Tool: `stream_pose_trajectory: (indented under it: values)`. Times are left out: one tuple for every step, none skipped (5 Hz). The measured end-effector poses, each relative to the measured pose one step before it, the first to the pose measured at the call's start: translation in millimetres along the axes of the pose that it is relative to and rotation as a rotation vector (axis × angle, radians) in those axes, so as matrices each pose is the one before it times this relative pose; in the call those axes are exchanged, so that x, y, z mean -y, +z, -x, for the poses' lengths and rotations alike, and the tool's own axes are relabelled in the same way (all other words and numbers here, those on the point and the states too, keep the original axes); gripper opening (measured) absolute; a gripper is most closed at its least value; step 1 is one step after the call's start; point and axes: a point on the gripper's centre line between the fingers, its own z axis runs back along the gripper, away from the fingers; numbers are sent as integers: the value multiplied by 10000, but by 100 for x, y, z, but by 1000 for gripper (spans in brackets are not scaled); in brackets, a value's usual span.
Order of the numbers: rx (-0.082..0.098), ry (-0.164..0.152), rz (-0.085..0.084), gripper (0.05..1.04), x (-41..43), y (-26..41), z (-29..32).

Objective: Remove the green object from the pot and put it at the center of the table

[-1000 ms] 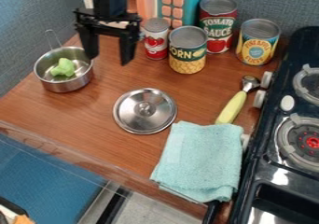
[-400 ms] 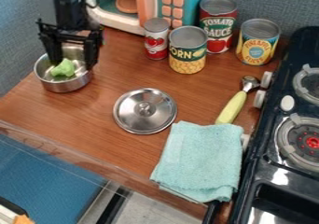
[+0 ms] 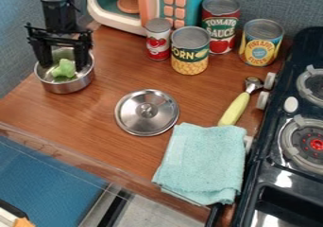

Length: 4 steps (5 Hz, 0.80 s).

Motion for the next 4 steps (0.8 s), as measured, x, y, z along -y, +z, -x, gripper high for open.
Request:
stream_pose_trajectory:
  values:
    - [-132, 56, 114, 1000, -226, -547, -109]
    - [-108, 1, -17, 1000, 39, -414, -341]
    - [-2, 39, -14, 1000, -39, -155, -185]
    - [-240, 39, -98, 1000, -98, -1013, -134]
